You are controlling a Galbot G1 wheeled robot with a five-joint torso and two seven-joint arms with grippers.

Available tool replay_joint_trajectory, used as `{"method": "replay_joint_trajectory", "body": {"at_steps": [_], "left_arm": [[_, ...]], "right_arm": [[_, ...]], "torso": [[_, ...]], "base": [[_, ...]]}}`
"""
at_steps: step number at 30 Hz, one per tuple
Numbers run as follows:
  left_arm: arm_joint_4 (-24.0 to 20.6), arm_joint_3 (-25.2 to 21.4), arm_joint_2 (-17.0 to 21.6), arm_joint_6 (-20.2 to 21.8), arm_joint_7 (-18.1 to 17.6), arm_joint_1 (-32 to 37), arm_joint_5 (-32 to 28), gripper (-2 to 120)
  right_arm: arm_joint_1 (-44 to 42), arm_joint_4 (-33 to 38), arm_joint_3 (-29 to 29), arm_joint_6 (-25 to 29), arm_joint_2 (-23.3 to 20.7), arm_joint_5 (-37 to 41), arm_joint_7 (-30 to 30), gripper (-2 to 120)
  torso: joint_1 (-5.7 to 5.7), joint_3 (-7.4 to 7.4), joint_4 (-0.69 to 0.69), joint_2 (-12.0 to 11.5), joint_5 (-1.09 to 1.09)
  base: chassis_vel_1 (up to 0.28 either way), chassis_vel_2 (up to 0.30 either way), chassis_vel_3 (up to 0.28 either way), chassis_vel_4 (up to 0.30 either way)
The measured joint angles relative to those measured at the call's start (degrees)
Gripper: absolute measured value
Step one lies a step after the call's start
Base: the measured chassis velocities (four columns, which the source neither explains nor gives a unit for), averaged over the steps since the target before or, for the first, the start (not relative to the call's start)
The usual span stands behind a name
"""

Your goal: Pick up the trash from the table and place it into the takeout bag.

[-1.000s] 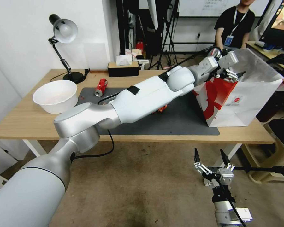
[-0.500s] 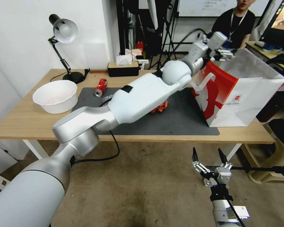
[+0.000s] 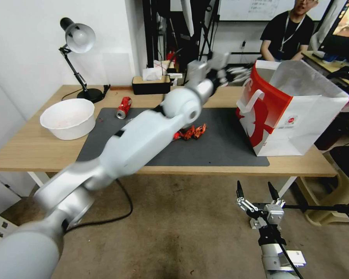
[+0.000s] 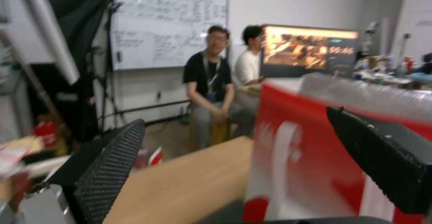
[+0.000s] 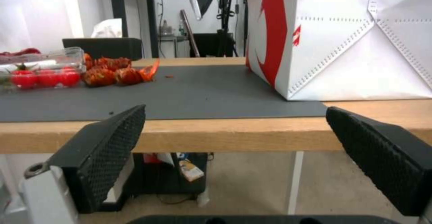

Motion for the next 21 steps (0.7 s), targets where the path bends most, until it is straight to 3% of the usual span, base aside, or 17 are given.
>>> {"method": "replay_joint_trajectory", "body": {"at_steps": [2,5,9,14,16,21], "left_arm": [[0.0,0.0,0.0,0.0,0.0,0.0,0.0,100],[-6.82,-6.43,4.51,3.63,-0.57,7.59,2.61,100],[-11.69,-11.96,7.03,4.31,-0.83,14.28,4.98,100],[-15.14,-16.57,8.17,4.26,-0.56,20.08,7.26,100],[-18.04,-20.83,8.75,4.11,-0.58,25.6,10.01,100],[-19.72,-23.38,8.98,3.8,-0.75,30.15,13.7,100]], "right_arm": [[0.0,0.0,0.0,0.0,0.0,0.0,0.0,100],[-0.98,2.58,0.09,-0.13,-0.04,0.59,0.02,100],[-1.39,4.18,0.14,-0.43,-0.1,0.57,0.01,100],[-1.78,4.86,0.01,-0.51,-0.1,0.16,-0.03,100],[-2.26,5.68,-0.11,-0.69,-0.08,0.05,0.03,100],[-2.22,5.99,-0.1,-1.01,-0.16,0.1,0.11,100]], "torso": [[0.0,0.0,0.0,0.0,0.0],[0.0,0.0,-0.01,0.0,-0.01],[0.0,-0.01,-0.02,0.0,0.02],[0.0,0.0,-0.01,0.0,0.02],[0.0,0.0,-0.02,0.01,0.01],[-0.01,0.0,-0.02,0.01,0.03]], "base": [[0.0,0.0,0.0,0.0],[0.0,0.0,0.0,0.0],[0.0,0.0,0.0,0.0],[0.0,0.0,0.0,0.0],[0.0,0.0,0.0,0.0],[0.0,0.0,0.0,0.0]]}}
